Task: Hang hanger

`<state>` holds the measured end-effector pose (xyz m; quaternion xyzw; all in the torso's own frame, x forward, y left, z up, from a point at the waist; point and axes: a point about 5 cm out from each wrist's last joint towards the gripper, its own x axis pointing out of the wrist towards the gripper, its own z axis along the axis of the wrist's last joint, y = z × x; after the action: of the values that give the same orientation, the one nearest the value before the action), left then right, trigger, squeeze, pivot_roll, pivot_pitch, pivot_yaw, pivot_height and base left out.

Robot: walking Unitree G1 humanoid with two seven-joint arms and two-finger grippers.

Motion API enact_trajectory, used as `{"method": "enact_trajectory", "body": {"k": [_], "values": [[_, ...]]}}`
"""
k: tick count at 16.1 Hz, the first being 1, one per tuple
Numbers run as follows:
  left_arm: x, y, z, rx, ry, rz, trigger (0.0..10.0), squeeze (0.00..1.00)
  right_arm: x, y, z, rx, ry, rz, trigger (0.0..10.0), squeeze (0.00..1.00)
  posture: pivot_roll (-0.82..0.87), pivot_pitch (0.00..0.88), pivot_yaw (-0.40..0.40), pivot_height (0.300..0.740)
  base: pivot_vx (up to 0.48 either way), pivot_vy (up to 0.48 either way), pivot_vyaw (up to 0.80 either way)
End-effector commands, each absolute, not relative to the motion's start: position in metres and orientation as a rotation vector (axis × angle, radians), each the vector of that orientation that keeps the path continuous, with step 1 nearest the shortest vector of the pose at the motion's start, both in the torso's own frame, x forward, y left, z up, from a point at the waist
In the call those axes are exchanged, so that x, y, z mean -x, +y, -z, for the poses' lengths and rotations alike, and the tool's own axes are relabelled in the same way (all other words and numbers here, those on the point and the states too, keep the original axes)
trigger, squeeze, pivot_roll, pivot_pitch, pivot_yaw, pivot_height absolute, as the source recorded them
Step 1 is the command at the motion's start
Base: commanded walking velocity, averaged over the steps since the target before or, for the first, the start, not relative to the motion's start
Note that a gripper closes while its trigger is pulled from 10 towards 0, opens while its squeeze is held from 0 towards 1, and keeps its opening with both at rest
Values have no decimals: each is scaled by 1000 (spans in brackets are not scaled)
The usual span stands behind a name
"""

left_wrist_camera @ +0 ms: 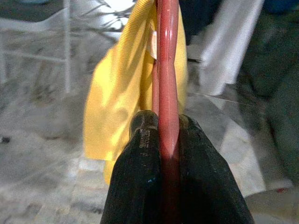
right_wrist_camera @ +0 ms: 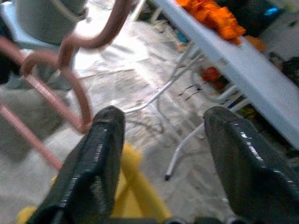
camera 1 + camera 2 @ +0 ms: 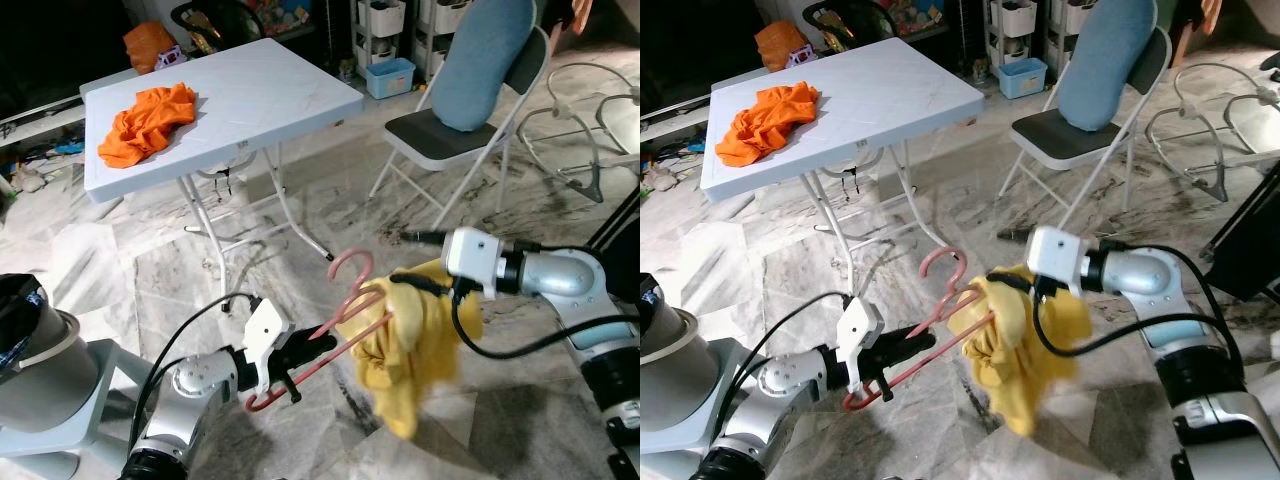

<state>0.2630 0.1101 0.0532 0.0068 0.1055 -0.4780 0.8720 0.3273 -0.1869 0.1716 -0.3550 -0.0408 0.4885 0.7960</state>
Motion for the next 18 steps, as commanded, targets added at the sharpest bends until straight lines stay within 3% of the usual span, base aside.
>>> {"method": "enact_trajectory", "body": {"k": [1,3,6,7,8,12,13,16,17,18], "values": [[-273,121,-65,-30,144,923,0,0,-327,-184,-174,758,-124,-1031,10000,1000,-174,0,116,740,0,0,0],[-278,122,-67,-21,127,875,0,0,-326,-182,-171,737,-137,-997,10000,1000,-186,0,123,740,0,0,0],[-291,122,-76,-28,85,762,0,0,-336,-185,-169,660,-142,-777,10000,1000,-188,0,125,740,0,0,0],[-292,118,-82,-5,65,760,0,0,-338,-187,-164,600,-118,-698,10000,424,-182,0,121,740,0,0,0],[-292,116,-85,4,47,766,0,0,-338,-185,-160,536,-98,-671,10000,0,-182,0,121,740,0,0,0],[-289,106,-97,13,-4,803,0,0,-337,-177,-133,329,10,-518,10000,0,-171,0,124,740,0,0,0],[-289,106,-98,11,-10,805,0,0,-336,-176,-130,191,13,-509,10000,1000,-164,0,127,740,0,0,0],[-288,105,-99,9,-9,809,0,0,-335,-173,-128,144,37,-464,10000,1000,-165,0,131,740,0,0,0],[-287,102,-101,9,-13,821,0,0,-331,-168,-127,112,59,-507,10000,0,-165,0,131,740,0,0,0],[-285,101,-102,5,-16,834,0,0,-330,-167,-125,127,63,-515,10000,0,-165,0,132,740,0,0,0]]}}
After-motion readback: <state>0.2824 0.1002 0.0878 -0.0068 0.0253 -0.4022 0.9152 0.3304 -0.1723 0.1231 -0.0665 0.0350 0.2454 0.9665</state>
